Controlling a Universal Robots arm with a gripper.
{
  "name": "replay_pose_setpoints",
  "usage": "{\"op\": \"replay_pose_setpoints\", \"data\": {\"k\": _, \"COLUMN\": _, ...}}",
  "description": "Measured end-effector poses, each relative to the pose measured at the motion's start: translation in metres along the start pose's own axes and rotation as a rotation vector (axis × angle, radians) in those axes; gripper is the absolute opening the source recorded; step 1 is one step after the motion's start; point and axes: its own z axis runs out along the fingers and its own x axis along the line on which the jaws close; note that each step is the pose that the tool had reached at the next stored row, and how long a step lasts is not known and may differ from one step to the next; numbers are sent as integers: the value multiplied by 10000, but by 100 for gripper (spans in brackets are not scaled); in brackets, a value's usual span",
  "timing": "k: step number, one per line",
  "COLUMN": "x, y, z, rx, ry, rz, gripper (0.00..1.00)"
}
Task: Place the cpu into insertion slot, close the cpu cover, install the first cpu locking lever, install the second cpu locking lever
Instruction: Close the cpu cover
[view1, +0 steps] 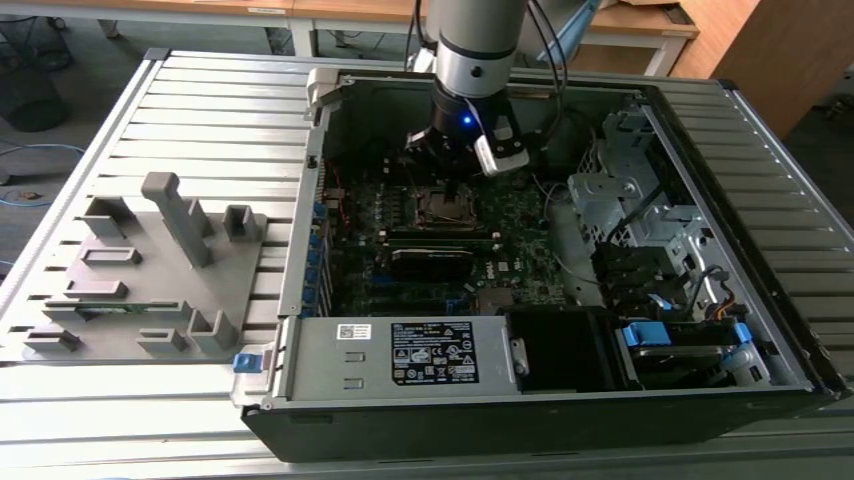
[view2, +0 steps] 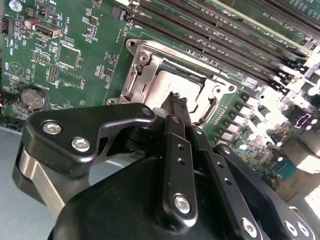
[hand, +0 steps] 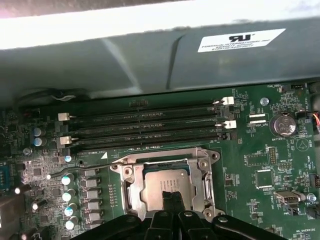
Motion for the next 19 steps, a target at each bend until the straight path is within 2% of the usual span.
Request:
{"op": "replay_pose_setpoints", "data": {"k": 7, "x": 0, "y": -1, "z": 26, "rx": 15, "ry": -1, "rz": -34, "gripper": 11}}
{"op": "replay_pose_setpoints", "data": {"k": 14, "x": 1, "y": -3, "z": 42, "rx": 32, "ry": 0, "rz": -336, "gripper": 11}}
{"op": "replay_pose_setpoints", "data": {"k": 19, "x": 2, "y": -3, "z": 42, "rx": 30, "ry": 0, "rz": -346, "gripper": 11}}
